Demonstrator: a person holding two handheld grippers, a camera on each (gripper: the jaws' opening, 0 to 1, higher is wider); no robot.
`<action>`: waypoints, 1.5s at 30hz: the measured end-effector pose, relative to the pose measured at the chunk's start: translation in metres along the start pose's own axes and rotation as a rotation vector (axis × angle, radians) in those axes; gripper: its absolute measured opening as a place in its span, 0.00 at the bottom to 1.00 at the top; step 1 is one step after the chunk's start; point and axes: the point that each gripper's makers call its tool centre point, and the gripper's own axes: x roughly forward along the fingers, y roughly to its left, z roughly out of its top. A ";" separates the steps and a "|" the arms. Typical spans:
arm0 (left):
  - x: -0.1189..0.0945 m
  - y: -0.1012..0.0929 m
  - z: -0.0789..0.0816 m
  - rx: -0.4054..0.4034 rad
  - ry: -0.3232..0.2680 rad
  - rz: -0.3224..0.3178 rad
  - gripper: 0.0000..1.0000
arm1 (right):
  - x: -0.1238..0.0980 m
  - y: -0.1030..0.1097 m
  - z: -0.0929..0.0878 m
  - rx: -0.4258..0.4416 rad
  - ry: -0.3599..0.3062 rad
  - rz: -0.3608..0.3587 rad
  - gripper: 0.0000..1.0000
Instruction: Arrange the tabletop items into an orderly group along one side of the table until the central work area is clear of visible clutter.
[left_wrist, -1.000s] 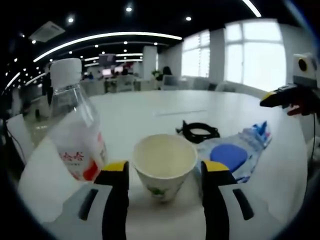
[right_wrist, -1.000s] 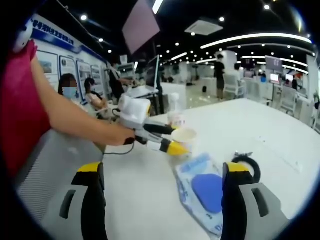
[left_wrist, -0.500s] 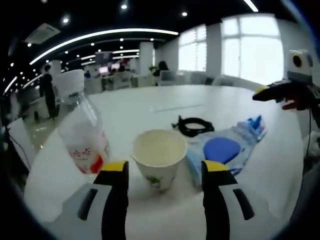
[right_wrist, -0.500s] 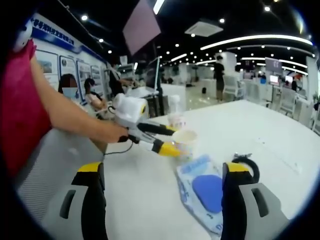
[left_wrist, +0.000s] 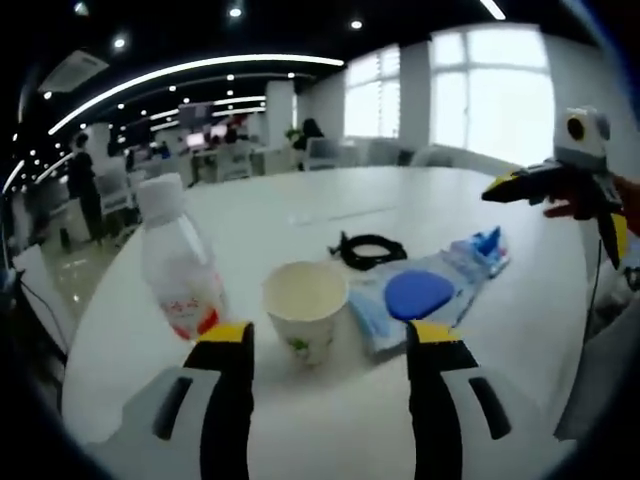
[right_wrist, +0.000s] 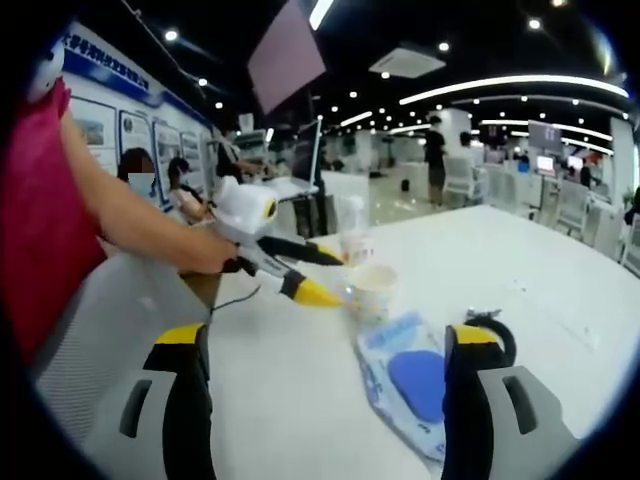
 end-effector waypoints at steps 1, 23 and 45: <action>-0.002 -0.002 0.001 0.004 -0.001 -0.005 0.58 | -0.001 0.000 0.000 0.000 0.000 -0.002 0.96; -0.014 -0.092 0.078 0.147 -0.125 -0.245 0.57 | -0.036 -0.008 0.001 0.008 -0.006 -0.104 0.95; 0.061 -0.088 0.097 0.179 -0.060 -0.268 0.56 | -0.057 -0.086 0.004 0.053 -0.005 -0.273 0.90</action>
